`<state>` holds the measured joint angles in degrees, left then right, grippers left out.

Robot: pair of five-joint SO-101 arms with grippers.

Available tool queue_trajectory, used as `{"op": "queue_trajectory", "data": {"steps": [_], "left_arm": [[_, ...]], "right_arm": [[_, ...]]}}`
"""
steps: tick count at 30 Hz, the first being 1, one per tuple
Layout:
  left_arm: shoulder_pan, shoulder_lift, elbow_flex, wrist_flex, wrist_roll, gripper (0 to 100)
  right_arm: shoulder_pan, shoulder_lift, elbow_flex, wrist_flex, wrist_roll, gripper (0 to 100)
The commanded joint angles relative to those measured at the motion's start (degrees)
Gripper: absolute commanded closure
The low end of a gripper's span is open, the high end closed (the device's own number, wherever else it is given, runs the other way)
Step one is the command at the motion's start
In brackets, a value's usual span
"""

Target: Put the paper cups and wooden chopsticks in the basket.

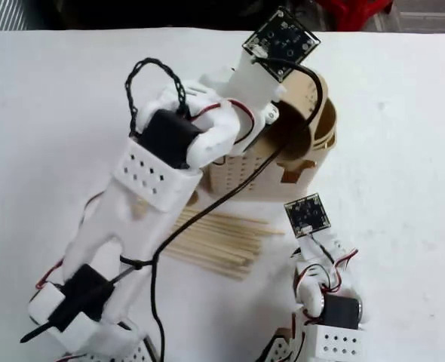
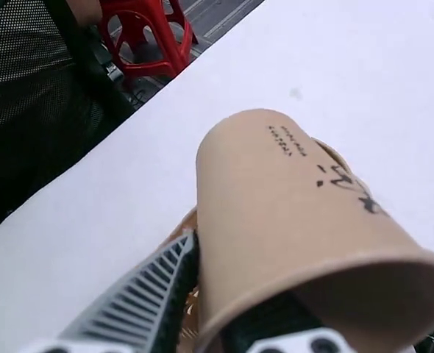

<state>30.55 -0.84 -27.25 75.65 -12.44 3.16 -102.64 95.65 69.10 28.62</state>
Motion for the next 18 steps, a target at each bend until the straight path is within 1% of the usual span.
{"op": "queue_trajectory", "data": {"steps": [1, 6, 18], "left_arm": [[-0.66, -0.22, -2.37, 0.62, -0.62, 97], [-0.57, -0.22, -0.35, 0.26, -0.62, 97], [-0.66, -0.13, -0.70, 0.26, -0.70, 97]], "right_arm": [[-0.40, -0.57, 0.35, -1.27, 0.70, 97.8], [-0.40, -0.57, 0.35, -1.27, 0.70, 97.8], [-0.48, -0.57, 0.35, -1.27, 0.70, 97.8]]}}
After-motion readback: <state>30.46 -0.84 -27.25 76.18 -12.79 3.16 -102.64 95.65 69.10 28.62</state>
